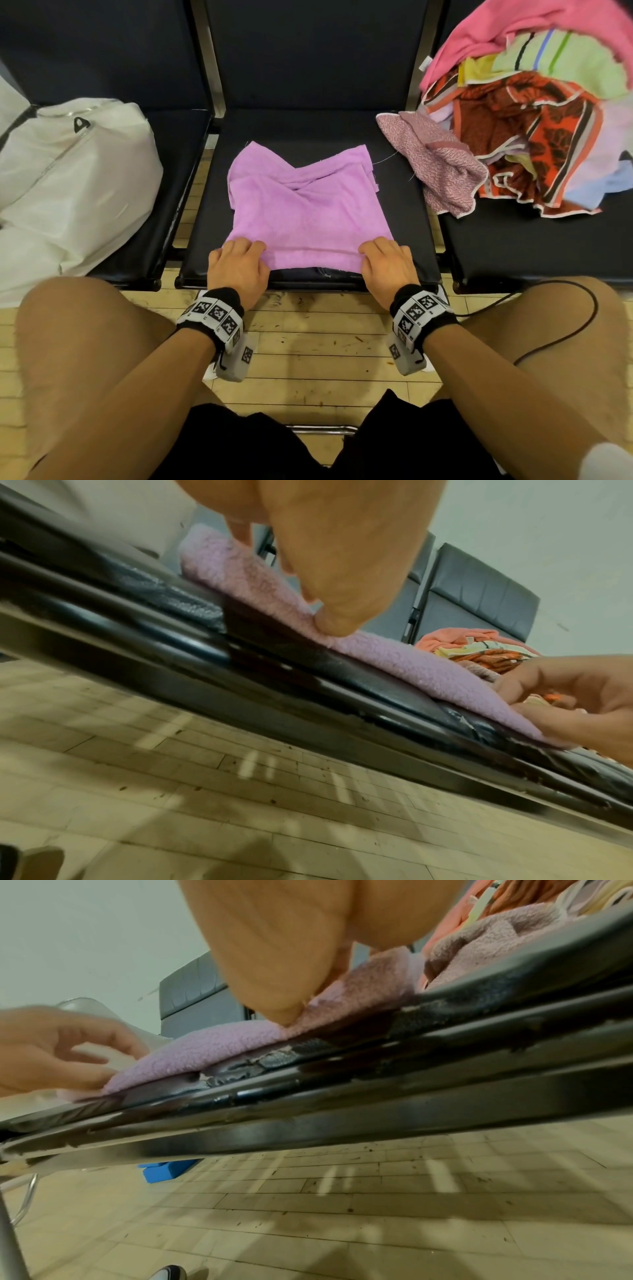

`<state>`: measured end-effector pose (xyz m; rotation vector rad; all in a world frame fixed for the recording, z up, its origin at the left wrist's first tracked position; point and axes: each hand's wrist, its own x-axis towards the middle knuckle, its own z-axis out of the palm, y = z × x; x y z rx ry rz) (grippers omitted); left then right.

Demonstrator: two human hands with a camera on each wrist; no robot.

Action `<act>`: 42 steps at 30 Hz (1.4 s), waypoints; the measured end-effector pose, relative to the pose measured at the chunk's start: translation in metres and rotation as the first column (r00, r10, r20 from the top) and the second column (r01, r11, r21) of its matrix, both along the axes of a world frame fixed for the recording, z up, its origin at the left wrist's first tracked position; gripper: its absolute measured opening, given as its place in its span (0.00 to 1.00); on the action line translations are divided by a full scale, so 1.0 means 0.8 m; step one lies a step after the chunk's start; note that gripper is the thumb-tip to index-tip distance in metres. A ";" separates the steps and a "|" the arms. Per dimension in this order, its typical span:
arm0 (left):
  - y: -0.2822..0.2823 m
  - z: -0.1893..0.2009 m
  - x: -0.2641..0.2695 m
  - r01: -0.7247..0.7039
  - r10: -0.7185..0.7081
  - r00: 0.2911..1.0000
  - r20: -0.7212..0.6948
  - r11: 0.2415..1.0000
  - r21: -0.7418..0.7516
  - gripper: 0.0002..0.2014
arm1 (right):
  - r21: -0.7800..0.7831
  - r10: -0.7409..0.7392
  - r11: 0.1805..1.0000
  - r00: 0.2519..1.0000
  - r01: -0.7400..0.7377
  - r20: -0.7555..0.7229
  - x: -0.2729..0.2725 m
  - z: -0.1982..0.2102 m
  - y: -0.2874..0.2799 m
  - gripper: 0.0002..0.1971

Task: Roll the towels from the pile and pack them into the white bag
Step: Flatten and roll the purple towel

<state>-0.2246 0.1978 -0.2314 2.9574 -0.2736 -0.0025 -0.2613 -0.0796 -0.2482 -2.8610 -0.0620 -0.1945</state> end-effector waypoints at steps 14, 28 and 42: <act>0.000 -0.003 -0.004 0.133 -0.135 0.991 -0.021 0.988 -0.078 0.15 | 0.007 0.085 0.996 0.995 -0.085 -0.055 -0.003 0.005 0.005 0.14; -0.004 -0.003 0.000 0.076 -0.077 0.997 -0.028 0.997 -0.025 0.16 | 0.063 0.038 0.997 0.998 -0.036 -0.040 0.000 0.005 0.002 0.12; -0.005 -0.003 -0.005 0.166 -0.168 0.986 -0.021 0.984 -0.063 0.17 | 0.013 0.090 0.996 0.995 -0.090 -0.042 -0.004 0.004 0.010 0.15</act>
